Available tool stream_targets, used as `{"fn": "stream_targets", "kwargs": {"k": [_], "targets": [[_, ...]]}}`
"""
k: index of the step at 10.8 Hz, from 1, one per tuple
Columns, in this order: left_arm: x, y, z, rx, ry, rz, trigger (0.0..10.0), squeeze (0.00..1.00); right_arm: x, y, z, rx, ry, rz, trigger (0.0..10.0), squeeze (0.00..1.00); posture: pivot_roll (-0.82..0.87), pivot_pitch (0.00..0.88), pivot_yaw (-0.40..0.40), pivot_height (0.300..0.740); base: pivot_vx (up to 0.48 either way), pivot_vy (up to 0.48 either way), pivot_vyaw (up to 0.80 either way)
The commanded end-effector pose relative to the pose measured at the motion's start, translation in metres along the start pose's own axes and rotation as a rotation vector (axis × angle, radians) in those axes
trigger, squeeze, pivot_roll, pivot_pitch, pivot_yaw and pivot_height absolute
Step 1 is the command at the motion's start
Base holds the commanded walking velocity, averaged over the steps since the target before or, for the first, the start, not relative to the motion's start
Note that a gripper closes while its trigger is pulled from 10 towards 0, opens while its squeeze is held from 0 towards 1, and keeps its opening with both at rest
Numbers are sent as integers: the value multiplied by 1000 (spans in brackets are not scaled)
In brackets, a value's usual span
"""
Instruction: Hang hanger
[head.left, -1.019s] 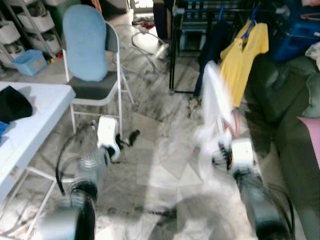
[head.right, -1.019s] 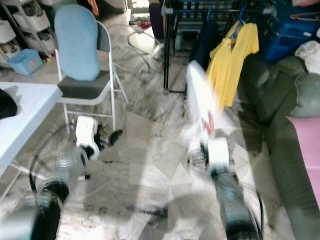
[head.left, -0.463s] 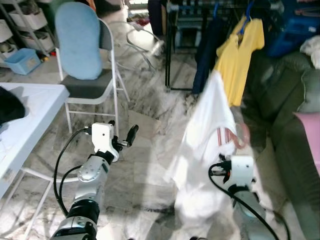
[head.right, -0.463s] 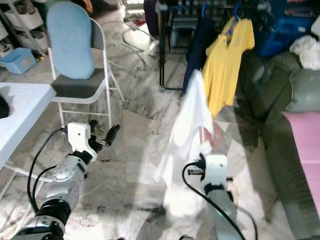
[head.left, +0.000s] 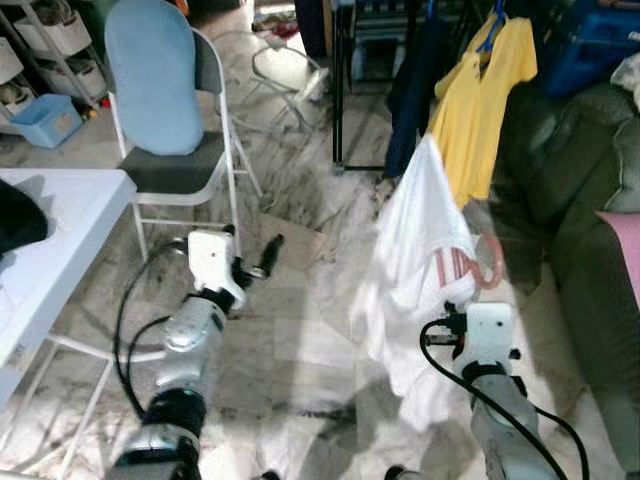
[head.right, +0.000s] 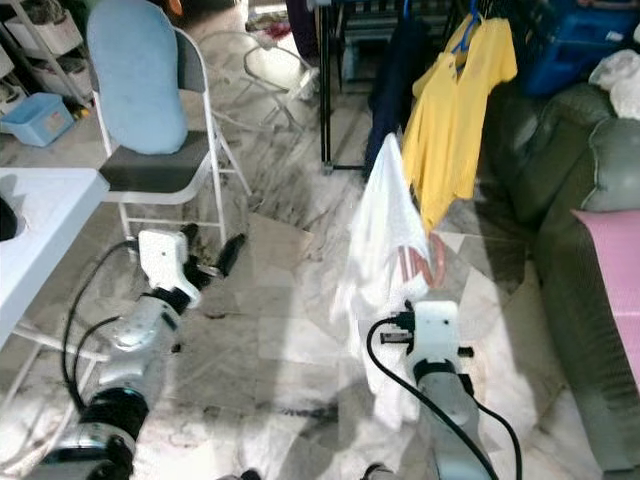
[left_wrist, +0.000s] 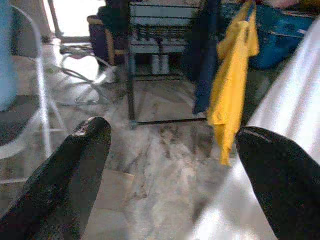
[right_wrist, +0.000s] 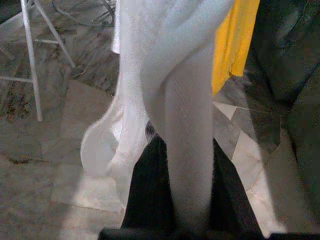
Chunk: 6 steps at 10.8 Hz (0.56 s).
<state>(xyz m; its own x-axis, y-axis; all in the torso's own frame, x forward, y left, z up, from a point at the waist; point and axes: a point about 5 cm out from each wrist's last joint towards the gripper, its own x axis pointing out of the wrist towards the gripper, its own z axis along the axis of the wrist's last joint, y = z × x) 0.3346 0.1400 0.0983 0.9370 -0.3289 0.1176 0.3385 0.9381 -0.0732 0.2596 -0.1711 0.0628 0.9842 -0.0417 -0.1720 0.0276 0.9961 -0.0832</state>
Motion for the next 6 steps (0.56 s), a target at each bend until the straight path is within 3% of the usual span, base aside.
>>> {"fn": "stream_targets", "kwargs": {"k": [1, 6], "targets": [[-4, -1, -4, -1, 16, -4, 10000, 0, -1, 8, 12, 13, -56, 15, 10000, 0, -180, 144, 99, 740, 428, 0, 0], [-2, -5, -9, -12, 34, 1, 10000, 0, 4, 15, 9, -1, -33, 57, 10000, 0, -192, 86, 85, 740, 439, 0, 0]]}}
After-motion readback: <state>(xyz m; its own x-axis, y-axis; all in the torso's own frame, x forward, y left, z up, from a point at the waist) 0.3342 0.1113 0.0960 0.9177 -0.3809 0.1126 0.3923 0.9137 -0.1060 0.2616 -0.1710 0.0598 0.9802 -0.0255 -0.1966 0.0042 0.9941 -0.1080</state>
